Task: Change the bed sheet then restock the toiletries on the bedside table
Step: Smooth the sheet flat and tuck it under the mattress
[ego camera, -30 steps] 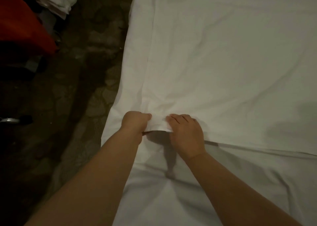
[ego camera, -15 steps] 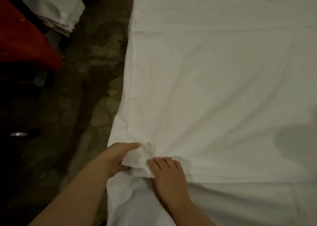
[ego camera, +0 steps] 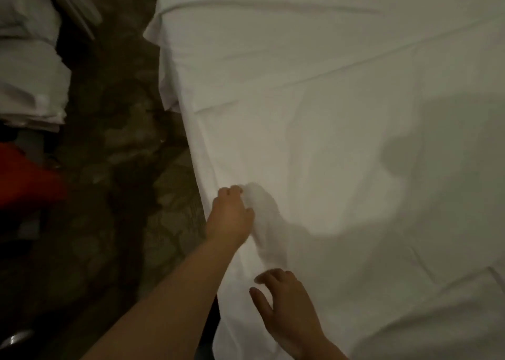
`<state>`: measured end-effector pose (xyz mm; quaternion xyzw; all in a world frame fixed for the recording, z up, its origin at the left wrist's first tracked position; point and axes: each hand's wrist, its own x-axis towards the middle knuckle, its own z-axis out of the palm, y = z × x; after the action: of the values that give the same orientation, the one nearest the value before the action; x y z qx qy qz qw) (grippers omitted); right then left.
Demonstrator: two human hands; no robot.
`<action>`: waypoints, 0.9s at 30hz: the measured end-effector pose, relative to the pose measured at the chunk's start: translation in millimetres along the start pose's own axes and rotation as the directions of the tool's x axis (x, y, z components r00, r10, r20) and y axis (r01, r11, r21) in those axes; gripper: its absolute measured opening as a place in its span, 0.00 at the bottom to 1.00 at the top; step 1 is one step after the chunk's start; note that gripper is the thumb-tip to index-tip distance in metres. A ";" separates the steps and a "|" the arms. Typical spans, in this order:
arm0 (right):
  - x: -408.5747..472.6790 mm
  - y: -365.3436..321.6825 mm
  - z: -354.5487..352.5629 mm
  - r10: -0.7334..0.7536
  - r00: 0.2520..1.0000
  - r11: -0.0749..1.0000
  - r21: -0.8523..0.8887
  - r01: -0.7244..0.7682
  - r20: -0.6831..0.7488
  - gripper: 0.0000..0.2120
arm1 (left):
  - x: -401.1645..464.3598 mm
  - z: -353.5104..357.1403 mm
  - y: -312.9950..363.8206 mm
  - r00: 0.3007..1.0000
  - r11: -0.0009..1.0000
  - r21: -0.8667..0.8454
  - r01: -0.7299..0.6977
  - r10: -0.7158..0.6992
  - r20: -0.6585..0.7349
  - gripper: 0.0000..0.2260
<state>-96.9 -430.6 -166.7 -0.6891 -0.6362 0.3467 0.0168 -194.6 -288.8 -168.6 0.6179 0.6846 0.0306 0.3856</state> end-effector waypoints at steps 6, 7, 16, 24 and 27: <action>83.2 -28.0 -43.1 0.236 0.945 0.969 -0.019 -0.247 -0.224 0.23 | 46.3 -14.1 6.5 0.889 0.762 0.472 -0.444 0.310 0.335 0.27; 93.0 -26.3 -49.8 0.271 0.937 0.954 -0.066 -0.292 -0.221 0.24 | 56.0 -13.5 7.3 0.880 0.731 0.501 -0.463 0.315 0.355 0.27; 134.1 8.8 -48.4 0.345 0.934 0.923 -0.147 -0.355 -0.089 0.30 | 172.1 -68.7 19.7 0.965 0.792 0.552 -0.260 0.232 0.122 0.32; 227.9 3.0 -100.2 0.236 0.967 0.961 -0.125 -0.247 -0.097 0.30 | 233.3 -102.8 31.5 0.987 0.886 0.436 -0.160 0.143 0.073 0.41; 269.7 -3.3 -115.8 0.185 0.978 0.974 -0.114 -0.196 -0.099 0.31 | 249.4 -109.0 45.3 0.985 0.931 0.324 -0.171 0.149 0.093 0.35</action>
<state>-55.3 -142.0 -200.4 -0.7611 -0.5860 0.2763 -0.0311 -203.8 -14.0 -191.0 0.7281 0.6141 -0.0738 0.2954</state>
